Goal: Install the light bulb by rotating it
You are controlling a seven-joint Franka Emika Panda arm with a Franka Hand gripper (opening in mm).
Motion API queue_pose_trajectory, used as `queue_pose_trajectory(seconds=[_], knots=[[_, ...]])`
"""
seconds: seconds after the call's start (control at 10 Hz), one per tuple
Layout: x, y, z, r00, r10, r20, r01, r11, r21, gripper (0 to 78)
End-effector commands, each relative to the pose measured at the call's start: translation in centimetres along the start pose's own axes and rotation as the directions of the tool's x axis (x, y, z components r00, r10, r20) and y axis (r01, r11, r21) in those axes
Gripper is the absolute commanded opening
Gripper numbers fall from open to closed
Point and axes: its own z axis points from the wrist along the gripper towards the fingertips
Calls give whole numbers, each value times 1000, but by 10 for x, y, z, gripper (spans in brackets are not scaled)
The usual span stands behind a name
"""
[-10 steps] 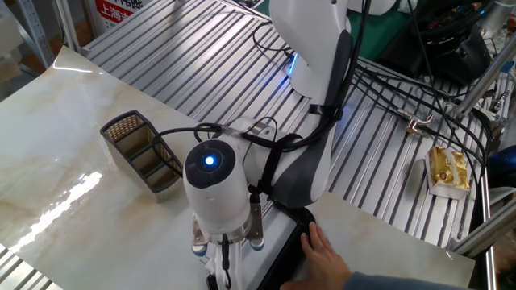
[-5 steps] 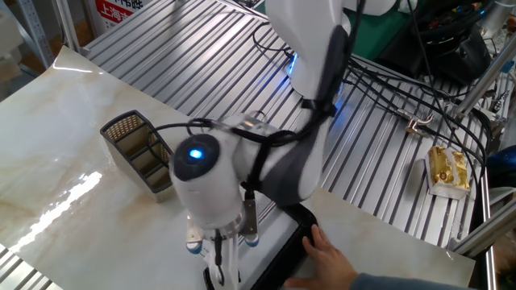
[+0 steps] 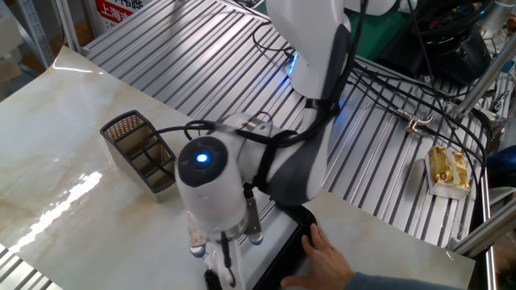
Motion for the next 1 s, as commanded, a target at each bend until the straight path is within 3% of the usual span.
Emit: queue_pose_trajectory(seconds=[0.1,0.3,0.4,0.5,0.6,0.7,0.8,1.0], knots=[[38,-3,-33,999,39,0,-39,999,-9,774],[51,-17,-56,1000,-23,1,23,1000,-16,774],[54,-29,-72,996,-92,16,92,995,-22,774],[54,-32,-76,993,-113,21,113,993,-21,774],[54,-42,-90,977,-208,55,209,978,-10,774],[54,-42,-90,977,-208,55,209,978,-10,774],[48,-48,-97,934,-350,65,348,937,38,774],[44,-49,-98,883,-464,74,449,879,159,774]])
